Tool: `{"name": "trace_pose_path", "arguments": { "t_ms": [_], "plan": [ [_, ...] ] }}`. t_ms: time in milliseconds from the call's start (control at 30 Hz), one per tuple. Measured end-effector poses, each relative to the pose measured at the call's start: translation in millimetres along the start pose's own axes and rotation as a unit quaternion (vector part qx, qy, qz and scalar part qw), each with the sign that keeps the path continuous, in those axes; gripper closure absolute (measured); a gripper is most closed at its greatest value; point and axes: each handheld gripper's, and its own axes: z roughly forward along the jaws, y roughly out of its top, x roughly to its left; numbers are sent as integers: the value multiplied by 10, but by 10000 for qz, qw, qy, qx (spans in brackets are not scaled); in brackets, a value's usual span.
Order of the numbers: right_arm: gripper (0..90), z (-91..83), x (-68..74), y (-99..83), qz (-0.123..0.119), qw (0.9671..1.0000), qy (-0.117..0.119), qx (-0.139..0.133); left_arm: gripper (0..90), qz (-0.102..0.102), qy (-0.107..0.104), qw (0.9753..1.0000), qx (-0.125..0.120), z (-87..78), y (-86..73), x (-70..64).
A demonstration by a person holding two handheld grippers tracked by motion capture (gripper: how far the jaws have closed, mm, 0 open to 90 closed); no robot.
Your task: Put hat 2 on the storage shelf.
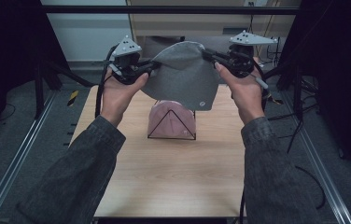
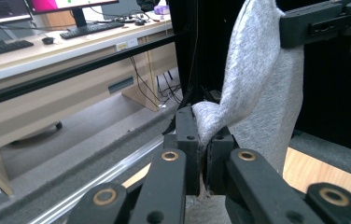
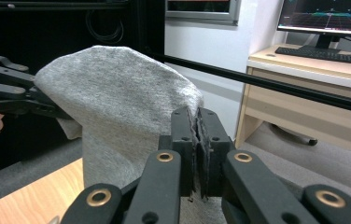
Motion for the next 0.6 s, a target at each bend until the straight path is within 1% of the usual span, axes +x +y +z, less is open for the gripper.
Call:
{"name": "trace_pose_path", "arguments": {
  "t_ms": [33,100,133,167,200,300,400,600],
  "plan": [
    [870,12,-20,-3,10,10000,-9,-12,870,38,47,10000,-7,23,5,4],
    [870,48,-86,-9,56,10000,-29,3,869,64,49,10000,-23,61,8,15],
    [870,48,-86,-9,56,10000,-29,3,869,74,56,10000,-18,77,9,19],
    [870,70,-123,-11,70,10000,-48,34,869,136,80,9999,7,120,9,31],
    [870,86,-145,-11,75,9999,-66,50,869,144,85,9999,15,143,9,41],
    [870,138,-214,-11,96,9999,-93,69,869,150,90,9998,44,211,4,84],
    [870,196,-267,-29,131,9998,-117,97,869,107,96,9999,56,276,-25,137],
    [869,318,-345,-113,204,9995,-147,179,869,50,122,9998,131,403,-110,243]
  ]
}}
